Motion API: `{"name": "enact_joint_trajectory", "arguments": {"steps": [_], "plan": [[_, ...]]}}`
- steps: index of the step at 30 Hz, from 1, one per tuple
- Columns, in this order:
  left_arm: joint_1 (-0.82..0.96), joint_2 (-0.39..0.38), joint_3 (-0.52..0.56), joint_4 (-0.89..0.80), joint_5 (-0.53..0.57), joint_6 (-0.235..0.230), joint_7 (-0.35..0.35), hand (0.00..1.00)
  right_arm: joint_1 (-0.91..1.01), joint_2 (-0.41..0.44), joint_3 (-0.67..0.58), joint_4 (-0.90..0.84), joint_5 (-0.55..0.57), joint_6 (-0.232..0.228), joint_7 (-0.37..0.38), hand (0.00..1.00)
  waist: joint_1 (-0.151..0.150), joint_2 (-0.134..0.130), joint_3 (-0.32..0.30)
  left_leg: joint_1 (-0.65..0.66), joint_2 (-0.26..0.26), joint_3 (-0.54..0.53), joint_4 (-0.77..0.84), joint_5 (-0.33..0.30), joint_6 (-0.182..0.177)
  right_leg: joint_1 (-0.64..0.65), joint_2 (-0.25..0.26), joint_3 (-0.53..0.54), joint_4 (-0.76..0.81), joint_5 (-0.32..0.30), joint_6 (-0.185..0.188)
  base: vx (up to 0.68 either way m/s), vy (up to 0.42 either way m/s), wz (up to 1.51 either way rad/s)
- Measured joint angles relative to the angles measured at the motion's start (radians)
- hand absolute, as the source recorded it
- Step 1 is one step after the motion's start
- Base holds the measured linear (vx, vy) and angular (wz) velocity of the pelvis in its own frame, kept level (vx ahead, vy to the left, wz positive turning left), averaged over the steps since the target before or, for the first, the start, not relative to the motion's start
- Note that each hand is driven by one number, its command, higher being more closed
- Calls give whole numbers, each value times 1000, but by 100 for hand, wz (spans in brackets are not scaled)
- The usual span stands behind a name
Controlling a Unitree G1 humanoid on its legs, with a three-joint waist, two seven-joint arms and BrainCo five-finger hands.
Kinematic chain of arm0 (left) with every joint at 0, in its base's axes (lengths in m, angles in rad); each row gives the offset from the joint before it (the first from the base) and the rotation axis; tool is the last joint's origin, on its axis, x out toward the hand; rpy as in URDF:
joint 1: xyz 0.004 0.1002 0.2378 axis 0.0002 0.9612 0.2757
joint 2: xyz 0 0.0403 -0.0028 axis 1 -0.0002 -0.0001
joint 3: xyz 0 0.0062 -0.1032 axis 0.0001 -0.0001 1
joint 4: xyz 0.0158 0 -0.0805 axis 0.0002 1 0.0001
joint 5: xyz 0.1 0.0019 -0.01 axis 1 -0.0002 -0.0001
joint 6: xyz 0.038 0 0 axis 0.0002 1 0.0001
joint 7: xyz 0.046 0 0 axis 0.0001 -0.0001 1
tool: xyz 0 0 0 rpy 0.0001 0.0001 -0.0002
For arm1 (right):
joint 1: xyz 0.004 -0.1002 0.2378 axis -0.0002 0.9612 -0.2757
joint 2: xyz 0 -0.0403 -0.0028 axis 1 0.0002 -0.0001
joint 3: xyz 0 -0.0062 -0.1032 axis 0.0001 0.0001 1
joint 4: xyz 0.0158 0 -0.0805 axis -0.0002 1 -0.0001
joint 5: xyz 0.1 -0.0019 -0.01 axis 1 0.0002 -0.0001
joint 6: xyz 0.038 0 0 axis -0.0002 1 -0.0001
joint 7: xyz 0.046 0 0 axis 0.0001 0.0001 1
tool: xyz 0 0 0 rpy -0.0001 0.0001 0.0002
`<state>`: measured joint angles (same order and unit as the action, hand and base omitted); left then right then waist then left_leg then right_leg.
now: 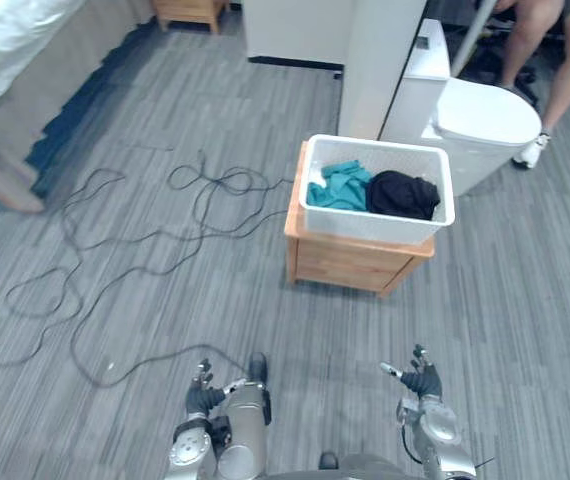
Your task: Pick up the laundry basket with both hands and put the clothes into the washing machine.
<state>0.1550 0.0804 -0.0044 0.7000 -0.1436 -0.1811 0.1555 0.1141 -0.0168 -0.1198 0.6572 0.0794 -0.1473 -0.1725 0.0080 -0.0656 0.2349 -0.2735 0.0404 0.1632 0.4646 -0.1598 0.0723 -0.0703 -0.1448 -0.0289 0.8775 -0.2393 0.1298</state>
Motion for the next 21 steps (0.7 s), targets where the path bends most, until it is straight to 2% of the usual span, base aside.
{"name": "enact_joint_trajectory", "arguments": {"steps": [2,3,4,6,7,8,9,10,11,12,13,15,16,17,18,21], "plan": [[-3,12,-6,10,1,1,0,0,2,5,15,17,-13,1,0,0,-23,2,1,118,-7,9,-20,-45,8,-56,-38,-72,133,-46,-63,566,154,-18],[-4,20,-3,10,1,0,1,0,4,7,37,17,-14,-1,1,0,-22,2,1,193,-4,19,-67,-49,7,-96,-48,-127,117,-64,-79,514,105,-29],[-6,23,-3,9,1,0,1,0,0,6,44,18,-15,-2,1,0,-24,10,2,229,2,20,-93,-49,7,-112,-45,-160,83,-71,-88,483,60,-28],[-20,24,-1,12,0,-1,0,0,-13,2,43,23,-22,-3,2,0,-24,27,6,309,28,34,-161,-48,5,-181,-23,-246,-129,-74,-91,453,18,-5],[-21,24,-1,14,0,-1,0,0,-13,-1,43,23,-22,-3,2,0,-23,25,5,323,31,35,-171,-49,-4,-198,-18,-250,-191,-69,-91,433,-21,9],[-21,22,-1,18,0,0,0,0,-14,-10,41,24,-22,-3,2,0,-29,28,7,352,49,35,-181,-68,-45,-221,6,-249,-326,-33,-84,445,-60,9],[-14,28,-1,20,1,-1,0,0,-5,-12,41,24,-22,-3,2,0,-32,15,-1,378,51,42,-181,-96,-93,-225,33,-231,-491,84,-97,457,-75,5],[-6,36,0,21,1,-1,0,0,4,-10,42,24,-22,-3,2,0,-31,-3,-11,393,42,44,-180,-110,-116,-230,37,-213,-561,181,-122,569,-133,-4],[-7,31,12,58,2,4,0,0,9,-30,39,38,-22,-1,2,0,-31,2,-16,424,55,35,-172,-138,-154,-226,48,-202,-529,257,-161,541,-141,-12],[0,15,12,60,3,3,-1,0,15,-45,39,34,-22,1,2,0,-29,29,-29,422,81,31,-147,-121,-182,-222,67,-208,-520,232,-167,443,-124,-11],[0,1,12,59,4,1,-1,0,18,-48,37,28,-22,0,3,0,-33,31,-29,418,86,30,-117,-109,-200,-210,70,-209,-526,209,-169,421,-157,-12],[-9,-20,22,60,7,0,-1,0,25,-53,38,17,-22,0,3,0,-38,48,-20,349,120,16,61,-66,-201,-163,88,-217,-542,171,-176,407,-172,2],[-19,-40,21,58,7,0,-1,0,43,-50,39,-3,-21,0,2,0,-36,53,-14,275,157,-10,240,-36,-204,-105,99,-224,-583,166,-181,331,-115,7],[-20,-56,16,52,7,-2,-2,0,59,-43,38,-26,-20,0,1,0,-27,49,-12,229,179,-8,334,-56,-182,-51,108,-222,-618,165,-183,314,-94,-1],[-20,-63,14,51,7,-2,-2,0,63,-40,36,-36,-19,1,-1,0,-21,47,-12,215,181,-4,341,-64,-170,-29,108,-222,-632,165,-183,316,-72,-20],[-19,-84,7,43,3,-2,-1,0,64,-39,1,-46,-20,0,-3,0,-15,52,-14,168,153,-10,124,-82,-161,14,110,-199,-681,164,-180,183,9,-26]]}}
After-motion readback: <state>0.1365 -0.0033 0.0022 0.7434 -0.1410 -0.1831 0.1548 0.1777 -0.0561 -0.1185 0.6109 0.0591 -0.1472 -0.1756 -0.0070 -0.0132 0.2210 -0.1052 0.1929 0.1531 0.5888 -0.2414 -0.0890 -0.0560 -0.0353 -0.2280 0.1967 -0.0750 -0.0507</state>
